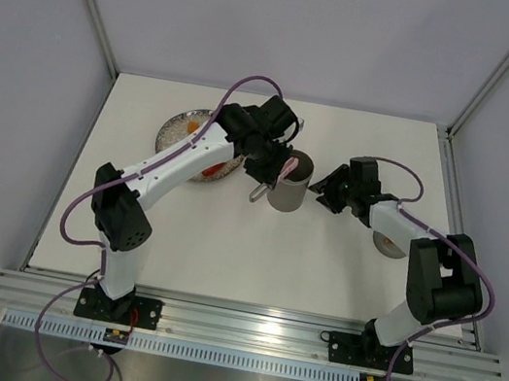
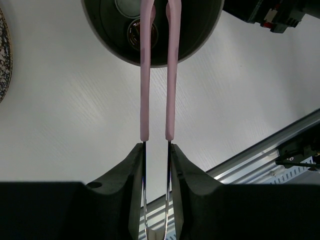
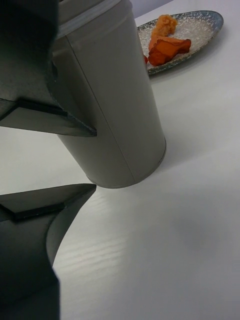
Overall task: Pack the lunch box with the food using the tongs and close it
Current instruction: Move the packing box to the center of the board.
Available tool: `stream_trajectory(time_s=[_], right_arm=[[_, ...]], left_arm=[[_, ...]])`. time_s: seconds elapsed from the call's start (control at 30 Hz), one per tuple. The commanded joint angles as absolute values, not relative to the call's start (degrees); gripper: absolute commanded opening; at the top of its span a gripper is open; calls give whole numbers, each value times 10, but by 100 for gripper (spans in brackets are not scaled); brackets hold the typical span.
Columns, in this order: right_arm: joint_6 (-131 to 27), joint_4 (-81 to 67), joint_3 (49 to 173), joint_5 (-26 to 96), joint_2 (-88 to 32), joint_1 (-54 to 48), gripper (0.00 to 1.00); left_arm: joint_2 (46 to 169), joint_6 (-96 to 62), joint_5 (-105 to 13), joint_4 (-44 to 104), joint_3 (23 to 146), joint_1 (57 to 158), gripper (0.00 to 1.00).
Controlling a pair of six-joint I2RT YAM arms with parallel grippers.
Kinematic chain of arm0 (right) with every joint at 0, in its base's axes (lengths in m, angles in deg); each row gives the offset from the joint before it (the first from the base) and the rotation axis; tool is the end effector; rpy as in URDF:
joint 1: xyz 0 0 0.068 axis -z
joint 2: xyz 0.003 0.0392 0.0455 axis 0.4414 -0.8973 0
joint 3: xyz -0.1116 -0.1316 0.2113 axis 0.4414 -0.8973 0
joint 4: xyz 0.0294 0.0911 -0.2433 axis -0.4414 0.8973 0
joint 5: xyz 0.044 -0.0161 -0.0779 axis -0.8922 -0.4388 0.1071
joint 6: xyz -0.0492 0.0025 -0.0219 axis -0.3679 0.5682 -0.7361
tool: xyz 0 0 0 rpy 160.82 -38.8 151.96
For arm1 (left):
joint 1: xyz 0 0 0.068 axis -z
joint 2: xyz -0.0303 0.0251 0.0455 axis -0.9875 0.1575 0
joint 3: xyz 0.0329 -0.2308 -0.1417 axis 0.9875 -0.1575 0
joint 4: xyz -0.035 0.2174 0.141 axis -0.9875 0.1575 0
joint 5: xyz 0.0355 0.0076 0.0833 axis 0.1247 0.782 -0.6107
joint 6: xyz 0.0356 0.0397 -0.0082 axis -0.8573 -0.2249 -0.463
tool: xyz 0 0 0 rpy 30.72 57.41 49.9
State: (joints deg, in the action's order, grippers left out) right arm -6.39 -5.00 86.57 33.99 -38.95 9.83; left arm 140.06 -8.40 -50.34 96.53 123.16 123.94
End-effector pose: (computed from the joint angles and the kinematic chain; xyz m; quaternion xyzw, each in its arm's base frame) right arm 0.3187 0.0988 0.1873 0.2556 0.8806 0.2764 0.2877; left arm 0.2865 -0.2704 0.3434 0.2016 0.9466 -0.1582 0.1958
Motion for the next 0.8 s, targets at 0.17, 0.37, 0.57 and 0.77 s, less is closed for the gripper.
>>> stream_trajectory(time_s=[0.17,0.37,0.57,0.77], right_arm=[[-32,-117,915,300,-428,63,50],[-13,-133,942,286,-456,51,50],[1,-148,957,277,-481,40,50],[-20,-125,961,297,-459,39,53]], left_arm=[[1311,-83,-511,947,1235,1198,22],[1252,-74,-490,919,1162,1096,22],[1222,-76,-500,912,1106,1027,23],[1236,-103,-526,914,1057,998,25]])
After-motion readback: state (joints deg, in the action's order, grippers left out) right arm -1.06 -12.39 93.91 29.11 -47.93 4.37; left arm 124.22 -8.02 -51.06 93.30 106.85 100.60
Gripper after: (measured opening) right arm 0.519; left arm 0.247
